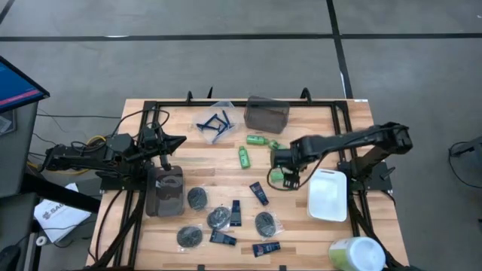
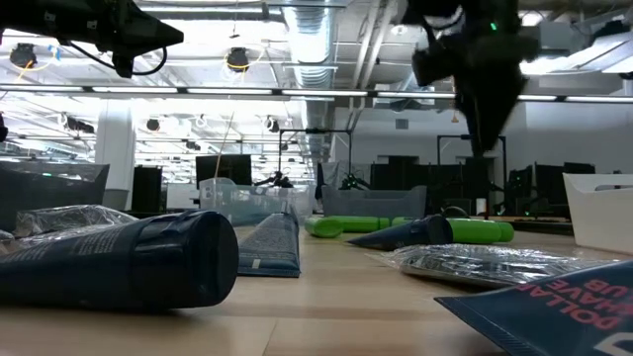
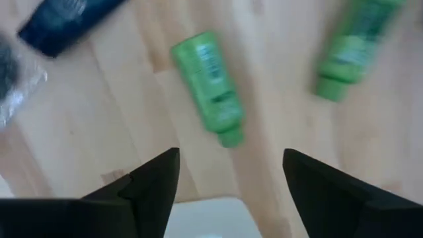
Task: Pick & Place Travel size toiletries
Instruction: Put the green shampoo into the white bin
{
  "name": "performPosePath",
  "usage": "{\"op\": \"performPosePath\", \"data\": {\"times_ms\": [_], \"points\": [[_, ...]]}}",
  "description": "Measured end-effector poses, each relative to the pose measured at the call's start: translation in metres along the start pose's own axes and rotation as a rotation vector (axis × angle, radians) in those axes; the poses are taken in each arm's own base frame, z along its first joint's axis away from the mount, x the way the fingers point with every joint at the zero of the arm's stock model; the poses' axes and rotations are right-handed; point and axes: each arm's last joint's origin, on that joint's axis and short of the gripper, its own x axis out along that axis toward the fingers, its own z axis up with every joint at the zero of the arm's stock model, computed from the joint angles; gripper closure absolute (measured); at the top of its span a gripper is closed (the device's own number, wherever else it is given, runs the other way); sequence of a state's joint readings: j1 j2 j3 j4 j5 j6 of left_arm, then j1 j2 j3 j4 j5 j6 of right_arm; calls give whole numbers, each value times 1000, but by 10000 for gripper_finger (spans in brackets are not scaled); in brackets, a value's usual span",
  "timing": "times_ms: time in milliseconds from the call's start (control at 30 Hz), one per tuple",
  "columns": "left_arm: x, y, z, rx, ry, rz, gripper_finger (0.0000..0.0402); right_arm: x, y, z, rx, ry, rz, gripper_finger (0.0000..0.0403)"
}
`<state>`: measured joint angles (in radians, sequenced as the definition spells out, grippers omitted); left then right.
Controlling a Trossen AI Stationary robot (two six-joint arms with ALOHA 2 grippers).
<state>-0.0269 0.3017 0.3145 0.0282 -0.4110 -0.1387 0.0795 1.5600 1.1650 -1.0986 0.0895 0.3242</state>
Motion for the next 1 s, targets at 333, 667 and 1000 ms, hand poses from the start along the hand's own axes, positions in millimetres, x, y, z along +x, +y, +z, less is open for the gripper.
{"op": "performPosePath", "data": {"times_ms": [333,667,1000], "points": [[0,0,0,1,1,1,402,52,-4,-18,-156,1,13,138],[0,0,0,1,2,1,402,68,-11,-23,-237,-10,12,138],[0,0,0,0,2,1,402,78,-13,-29,-247,-12,13,138]]}}
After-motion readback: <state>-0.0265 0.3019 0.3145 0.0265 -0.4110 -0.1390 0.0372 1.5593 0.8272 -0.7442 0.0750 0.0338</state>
